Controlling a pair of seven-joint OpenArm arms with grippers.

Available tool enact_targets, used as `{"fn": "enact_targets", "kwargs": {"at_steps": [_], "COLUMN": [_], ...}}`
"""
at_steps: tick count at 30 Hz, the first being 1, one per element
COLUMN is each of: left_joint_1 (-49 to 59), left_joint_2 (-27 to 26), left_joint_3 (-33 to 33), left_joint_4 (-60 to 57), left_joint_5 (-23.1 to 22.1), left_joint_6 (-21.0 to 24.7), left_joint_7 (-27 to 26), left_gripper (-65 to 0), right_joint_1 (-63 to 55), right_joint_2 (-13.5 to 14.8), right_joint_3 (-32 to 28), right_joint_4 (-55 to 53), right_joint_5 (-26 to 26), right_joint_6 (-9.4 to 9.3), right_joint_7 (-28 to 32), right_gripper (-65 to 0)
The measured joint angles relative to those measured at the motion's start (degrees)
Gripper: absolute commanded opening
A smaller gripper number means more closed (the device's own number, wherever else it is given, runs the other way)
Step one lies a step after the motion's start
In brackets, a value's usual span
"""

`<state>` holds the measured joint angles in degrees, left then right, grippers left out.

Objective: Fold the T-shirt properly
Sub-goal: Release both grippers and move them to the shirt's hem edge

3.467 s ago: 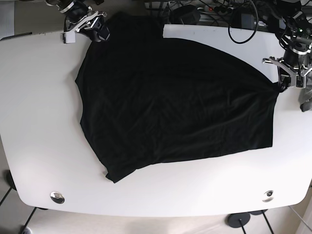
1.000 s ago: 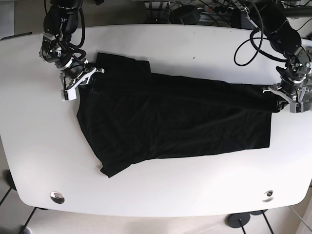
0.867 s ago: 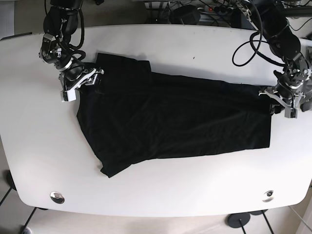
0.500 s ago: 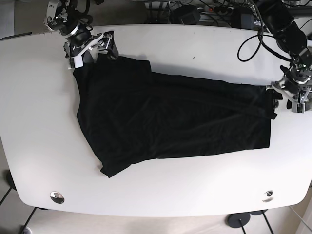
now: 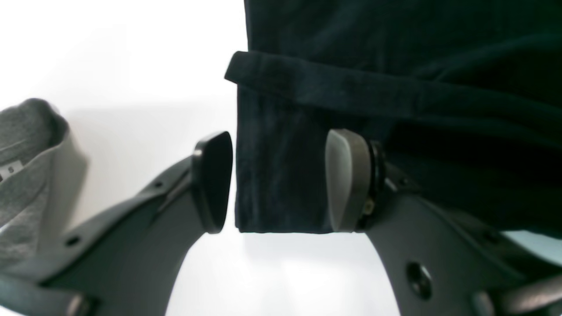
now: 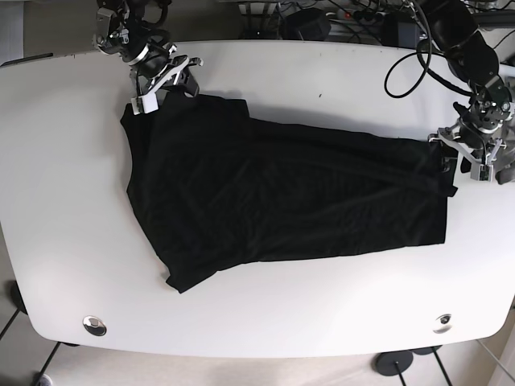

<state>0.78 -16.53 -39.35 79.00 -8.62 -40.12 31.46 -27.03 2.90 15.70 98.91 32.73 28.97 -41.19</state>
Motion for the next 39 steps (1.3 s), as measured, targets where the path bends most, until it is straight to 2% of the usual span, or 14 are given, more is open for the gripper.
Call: {"fn": "enact_targets", "kwargs": {"at_steps": [1,6,8,15,17,21,23,28,31,34,36,39], "left_joint_1": [0.0,1.3,1.1,1.1,1.2,1.5,2.3,3.0,4.3,4.1,4.1,4.1], "left_joint_2": [0.0,0.0,0.0,0.0,-0.1,-0.2,-0.2,-0.1,0.2,1.4,1.5,1.1], "left_joint_3": [0.0,0.0,0.0,0.0,0.0,-0.2,-0.3,-1.0,-3.3,-2.8,-2.9,-3.0], "left_joint_4": [0.0,0.0,0.0,0.0,0.0,0.2,0.2,2.8,6.3,6.5,6.5,6.5], "left_joint_5": [0.0,0.1,0.0,0.0,0.0,-0.1,0.0,0.0,-0.1,0.0,0.0,0.1], "left_joint_6": [0.0,0.0,0.0,0.0,0.0,0.0,0.0,0.2,0.2,-0.1,0.0,0.0], "left_joint_7": [0.0,0.0,0.0,0.0,0.0,-0.2,-0.2,0.0,-0.6,-0.2,-0.2,-0.2], "left_gripper": [-34.6,-34.6,-34.6,-34.6,-34.6,-34.6,-34.6,-34.3,-33.8,-32.4,-26.0,-25.1], "right_joint_1": [0.0,-0.2,2.4,12.1,11.5,7.1,4.0,1.2,1.2,4.4,5.7,6.1], "right_joint_2": [0.1,0.6,2.0,4.1,4.7,4.6,4.3,4.0,4.7,2.6,2.8,2.5], "right_joint_3": [0.0,-0.1,0.1,0.2,1.4,7.5,10.7,14.7,15.2,15.0,14.8,15.0], "right_joint_4": [2.3,11.6,11.1,1.7,1.5,2.6,4.5,7.0,7.0,4.2,2.3,0.4], "right_joint_5": [-0.9,0.0,-0.7,-0.6,-0.1,-0.2,-0.7,-0.8,-7.6,-10.5,-10.5,-10.9], "right_joint_6": [-0.42,-0.07,-0.17,-0.46,-0.44,-0.42,-0.37,-0.39,-0.46,0.26,2.60,3.72], "right_joint_7": [-0.3,-0.9,-3.5,-3.0,-3.1,-4.0,-4.0,-3.7,-3.7,-3.9,-3.6,-3.7], "right_gripper": [-63.6,-63.4,-63.4,-61.4,-51.7,-23.5,-17.1,-16.8,-16.8,-16.8,-16.8,-17.0]}}
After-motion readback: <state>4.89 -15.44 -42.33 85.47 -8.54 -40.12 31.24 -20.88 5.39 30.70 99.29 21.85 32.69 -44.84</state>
